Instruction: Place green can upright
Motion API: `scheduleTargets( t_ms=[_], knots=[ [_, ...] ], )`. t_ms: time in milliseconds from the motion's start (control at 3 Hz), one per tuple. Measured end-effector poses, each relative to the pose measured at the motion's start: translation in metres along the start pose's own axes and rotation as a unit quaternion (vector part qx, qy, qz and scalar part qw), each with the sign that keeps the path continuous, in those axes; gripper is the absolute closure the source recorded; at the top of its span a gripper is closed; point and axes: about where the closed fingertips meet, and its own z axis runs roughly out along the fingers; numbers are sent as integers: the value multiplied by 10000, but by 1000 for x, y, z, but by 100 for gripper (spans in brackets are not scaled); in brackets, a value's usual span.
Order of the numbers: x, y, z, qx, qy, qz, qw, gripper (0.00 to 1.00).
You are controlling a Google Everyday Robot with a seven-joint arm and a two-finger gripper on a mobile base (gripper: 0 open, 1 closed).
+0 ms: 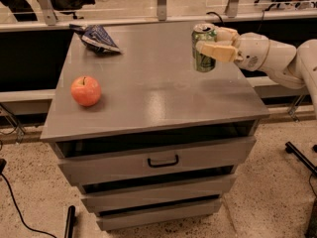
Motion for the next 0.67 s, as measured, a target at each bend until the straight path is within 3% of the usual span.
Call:
scheduleTargets(
  t_ms=[667],
  knots=[
    [5, 17, -16, -115, 175, -132, 9997, 100]
  ],
)
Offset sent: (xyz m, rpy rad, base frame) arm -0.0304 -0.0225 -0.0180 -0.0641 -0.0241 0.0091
